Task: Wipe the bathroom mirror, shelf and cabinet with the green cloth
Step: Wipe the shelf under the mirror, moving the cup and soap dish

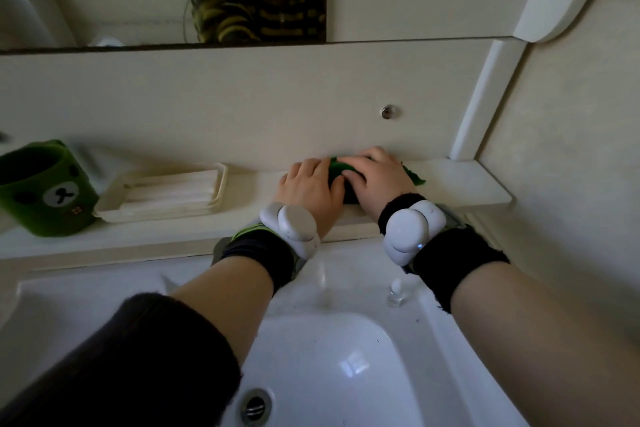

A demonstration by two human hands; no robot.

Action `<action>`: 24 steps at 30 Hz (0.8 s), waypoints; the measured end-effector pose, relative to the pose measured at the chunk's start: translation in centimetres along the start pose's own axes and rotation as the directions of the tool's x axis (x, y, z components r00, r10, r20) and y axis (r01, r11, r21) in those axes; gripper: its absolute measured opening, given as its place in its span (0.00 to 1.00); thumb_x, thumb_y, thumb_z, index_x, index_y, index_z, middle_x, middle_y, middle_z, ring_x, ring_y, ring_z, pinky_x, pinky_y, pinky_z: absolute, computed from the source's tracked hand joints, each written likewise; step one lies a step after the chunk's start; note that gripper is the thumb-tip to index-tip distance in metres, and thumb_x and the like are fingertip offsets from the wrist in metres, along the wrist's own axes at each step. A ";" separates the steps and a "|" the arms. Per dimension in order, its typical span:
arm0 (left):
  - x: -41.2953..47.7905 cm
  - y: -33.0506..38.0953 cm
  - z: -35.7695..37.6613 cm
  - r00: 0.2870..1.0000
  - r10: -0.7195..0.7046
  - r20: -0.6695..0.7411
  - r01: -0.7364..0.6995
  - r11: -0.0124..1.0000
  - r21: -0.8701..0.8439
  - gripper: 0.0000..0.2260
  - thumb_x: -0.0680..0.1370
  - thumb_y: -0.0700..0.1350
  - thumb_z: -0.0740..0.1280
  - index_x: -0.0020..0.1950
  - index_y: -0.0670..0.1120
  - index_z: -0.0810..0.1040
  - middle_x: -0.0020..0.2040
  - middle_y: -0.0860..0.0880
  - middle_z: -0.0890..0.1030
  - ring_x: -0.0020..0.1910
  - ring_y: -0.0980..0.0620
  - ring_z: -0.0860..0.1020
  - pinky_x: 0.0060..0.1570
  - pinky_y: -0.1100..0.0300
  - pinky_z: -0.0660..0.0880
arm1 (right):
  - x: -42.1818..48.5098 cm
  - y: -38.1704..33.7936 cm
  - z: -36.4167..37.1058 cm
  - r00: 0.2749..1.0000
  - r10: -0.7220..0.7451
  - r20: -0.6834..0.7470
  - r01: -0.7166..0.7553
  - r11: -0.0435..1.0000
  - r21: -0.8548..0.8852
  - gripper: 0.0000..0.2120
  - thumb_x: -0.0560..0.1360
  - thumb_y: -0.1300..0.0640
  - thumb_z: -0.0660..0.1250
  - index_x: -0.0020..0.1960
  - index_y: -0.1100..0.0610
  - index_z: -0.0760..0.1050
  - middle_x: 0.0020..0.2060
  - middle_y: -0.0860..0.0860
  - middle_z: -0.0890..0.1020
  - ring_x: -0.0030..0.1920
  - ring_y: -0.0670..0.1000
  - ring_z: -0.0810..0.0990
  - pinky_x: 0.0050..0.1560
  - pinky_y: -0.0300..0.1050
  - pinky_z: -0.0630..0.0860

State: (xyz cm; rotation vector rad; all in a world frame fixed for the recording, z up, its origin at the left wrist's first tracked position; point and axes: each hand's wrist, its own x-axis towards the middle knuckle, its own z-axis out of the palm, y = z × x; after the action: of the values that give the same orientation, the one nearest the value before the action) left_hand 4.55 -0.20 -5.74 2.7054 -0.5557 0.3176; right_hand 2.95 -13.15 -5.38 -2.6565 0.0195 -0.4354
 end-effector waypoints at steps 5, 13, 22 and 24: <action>0.1 -0.1 0.0 1.000 0.016 0.012 -0.016 1.000 -0.021 0.20 0.80 0.51 0.52 0.70 0.47 0.68 0.68 0.48 0.69 0.66 0.46 0.65 0.63 0.56 0.61 | -0.5 -0.4 0.2 0.999 0.042 -0.020 -0.042 0.999 -0.018 0.17 0.78 0.48 0.55 0.64 0.48 0.72 0.62 0.49 0.69 0.61 0.55 0.66 0.61 0.45 0.62; 0.1 -0.7 -0.3 0.997 0.063 0.052 -0.057 0.992 -0.115 0.20 0.79 0.45 0.51 0.70 0.47 0.67 0.68 0.48 0.70 0.66 0.48 0.64 0.65 0.58 0.60 | -1.8 -1.1 0.2 0.993 0.115 -0.042 -0.115 0.993 -0.003 0.17 0.76 0.43 0.57 0.60 0.48 0.73 0.59 0.50 0.69 0.59 0.54 0.67 0.54 0.42 0.63; 0.8 -1.8 0.4 0.992 0.087 0.090 -0.072 0.985 -0.157 0.19 0.79 0.48 0.49 0.64 0.51 0.74 0.67 0.52 0.70 0.66 0.50 0.64 0.64 0.59 0.59 | -4.3 -2.1 -0.5 0.985 0.162 -0.061 -0.165 0.985 -0.044 0.17 0.75 0.44 0.58 0.60 0.49 0.72 0.58 0.51 0.69 0.58 0.56 0.67 0.55 0.45 0.64; 1.0 -1.9 0.5 0.991 0.094 0.093 -0.079 0.985 -0.151 0.19 0.79 0.49 0.49 0.63 0.51 0.75 0.67 0.52 0.70 0.66 0.50 0.64 0.64 0.59 0.60 | -4.9 -2.3 -0.6 0.982 0.178 -0.068 -0.182 0.982 -0.050 0.19 0.74 0.42 0.58 0.60 0.49 0.72 0.58 0.51 0.69 0.58 0.56 0.67 0.55 0.45 0.65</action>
State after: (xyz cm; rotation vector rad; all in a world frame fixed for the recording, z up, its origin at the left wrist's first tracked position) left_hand 6.30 0.91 -6.53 2.5696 -0.6981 0.1569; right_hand -1.99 -10.90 -5.37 -2.6644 0.2933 -0.4641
